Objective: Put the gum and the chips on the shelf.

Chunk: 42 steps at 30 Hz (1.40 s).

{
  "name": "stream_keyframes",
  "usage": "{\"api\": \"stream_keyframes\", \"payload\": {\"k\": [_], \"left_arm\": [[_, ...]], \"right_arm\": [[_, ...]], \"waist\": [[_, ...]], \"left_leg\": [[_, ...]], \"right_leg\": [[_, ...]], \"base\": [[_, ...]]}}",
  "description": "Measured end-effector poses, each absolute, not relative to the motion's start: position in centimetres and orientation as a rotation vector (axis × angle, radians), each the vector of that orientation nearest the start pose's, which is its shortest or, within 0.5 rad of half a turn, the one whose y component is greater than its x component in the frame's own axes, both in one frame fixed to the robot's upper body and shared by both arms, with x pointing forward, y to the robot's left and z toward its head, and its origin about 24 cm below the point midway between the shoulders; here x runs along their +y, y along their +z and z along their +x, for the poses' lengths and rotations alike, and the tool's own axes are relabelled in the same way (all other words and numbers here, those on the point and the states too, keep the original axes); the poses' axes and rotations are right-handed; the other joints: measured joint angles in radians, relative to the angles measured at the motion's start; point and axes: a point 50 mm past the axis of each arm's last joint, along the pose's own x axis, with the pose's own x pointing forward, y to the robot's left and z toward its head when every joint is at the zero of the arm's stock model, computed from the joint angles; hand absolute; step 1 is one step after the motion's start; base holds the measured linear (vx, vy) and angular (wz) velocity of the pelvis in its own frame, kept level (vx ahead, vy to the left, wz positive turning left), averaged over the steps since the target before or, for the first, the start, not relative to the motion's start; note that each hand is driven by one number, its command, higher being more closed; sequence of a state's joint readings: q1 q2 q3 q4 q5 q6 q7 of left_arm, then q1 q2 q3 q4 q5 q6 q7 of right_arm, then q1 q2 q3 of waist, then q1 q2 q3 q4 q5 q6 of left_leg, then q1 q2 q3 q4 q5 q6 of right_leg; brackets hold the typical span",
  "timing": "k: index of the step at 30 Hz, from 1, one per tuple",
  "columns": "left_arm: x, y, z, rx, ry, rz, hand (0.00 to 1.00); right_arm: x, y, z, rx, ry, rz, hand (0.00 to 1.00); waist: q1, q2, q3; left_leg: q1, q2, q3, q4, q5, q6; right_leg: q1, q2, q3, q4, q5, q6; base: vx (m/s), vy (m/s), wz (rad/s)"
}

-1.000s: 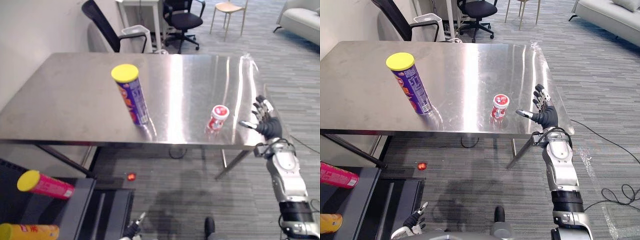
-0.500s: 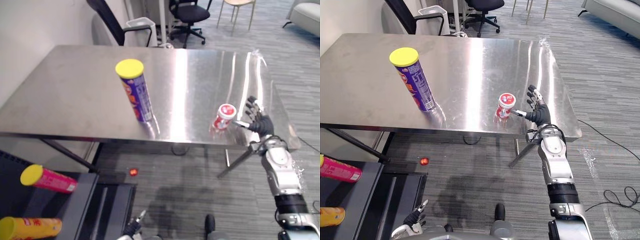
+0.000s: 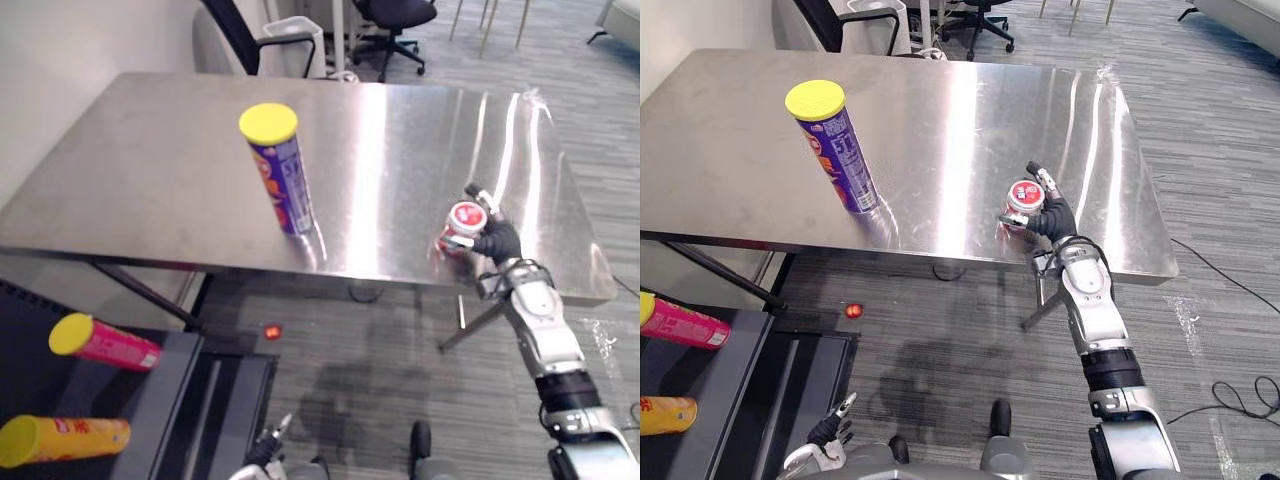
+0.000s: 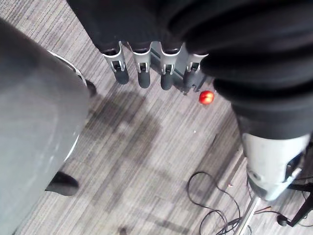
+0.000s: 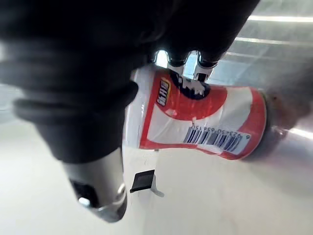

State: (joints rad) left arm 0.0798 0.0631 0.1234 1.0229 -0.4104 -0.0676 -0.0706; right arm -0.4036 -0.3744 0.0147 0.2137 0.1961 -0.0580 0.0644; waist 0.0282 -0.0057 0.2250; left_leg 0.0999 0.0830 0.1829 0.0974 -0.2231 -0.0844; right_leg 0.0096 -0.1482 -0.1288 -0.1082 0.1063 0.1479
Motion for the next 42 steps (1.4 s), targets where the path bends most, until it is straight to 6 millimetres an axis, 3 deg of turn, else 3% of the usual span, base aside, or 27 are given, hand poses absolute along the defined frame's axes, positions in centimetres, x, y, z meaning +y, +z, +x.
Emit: {"api": "stream_keyframes", "payload": {"k": [13,24,35,39,42], "left_arm": [[19.2,-15.5,10.8,0.947,0.341,-0.401,0.0],[19.2,-15.6,10.7,0.954,0.34,-0.388,0.0],[19.5,-15.6,10.5,0.974,0.346,-0.382,0.0],[19.8,-15.7,10.2,0.987,0.352,-0.384,0.0],[20.0,-15.8,9.9,1.002,0.355,-0.379,0.0]], "right_arm": [[-18.7,13.2,33.0,-0.279,0.089,-0.144,1.0],[-19.3,13.6,32.7,-0.297,0.067,-0.14,1.0],[-19.3,20.4,29.4,-0.608,0.107,-0.164,1.0],[-18.9,21.1,28.5,-0.65,0.142,-0.136,1.0],[-19.1,20.5,27.7,-0.636,0.146,-0.111,1.0]], "waist": [[0.004,-0.001,0.008],[-0.001,-0.001,0.008],[-0.015,-0.015,-0.001],[-0.019,-0.028,-0.016],[-0.026,-0.035,-0.03]], "left_leg": [[-0.008,-0.003,-0.003,0.0,0.002,0.003],[0.014,-0.004,-0.016,-0.008,0.004,0.007],[0.005,-0.028,-0.049,-0.009,0.021,0.031],[0.006,-0.028,-0.028,-0.009,0.021,0.031],[0.006,-0.028,-0.015,-0.009,0.02,0.031]], "right_leg": [[-0.011,0.0,-0.003,0.0,0.02,-0.012],[0.014,0.0,-0.036,-0.001,0.02,-0.012],[0.015,-0.028,-0.047,0.0,0.023,-0.008],[0.004,-0.024,-0.028,0.0,0.023,-0.008],[-0.004,-0.023,-0.018,0.0,0.023,-0.008]], "base": [[0.0,-0.005,-0.01],[-0.02,-0.02,0.02],[-0.04,-0.017,0.06],[-0.06,-0.04,-0.14],[-0.05,-0.036,-0.14]]}}
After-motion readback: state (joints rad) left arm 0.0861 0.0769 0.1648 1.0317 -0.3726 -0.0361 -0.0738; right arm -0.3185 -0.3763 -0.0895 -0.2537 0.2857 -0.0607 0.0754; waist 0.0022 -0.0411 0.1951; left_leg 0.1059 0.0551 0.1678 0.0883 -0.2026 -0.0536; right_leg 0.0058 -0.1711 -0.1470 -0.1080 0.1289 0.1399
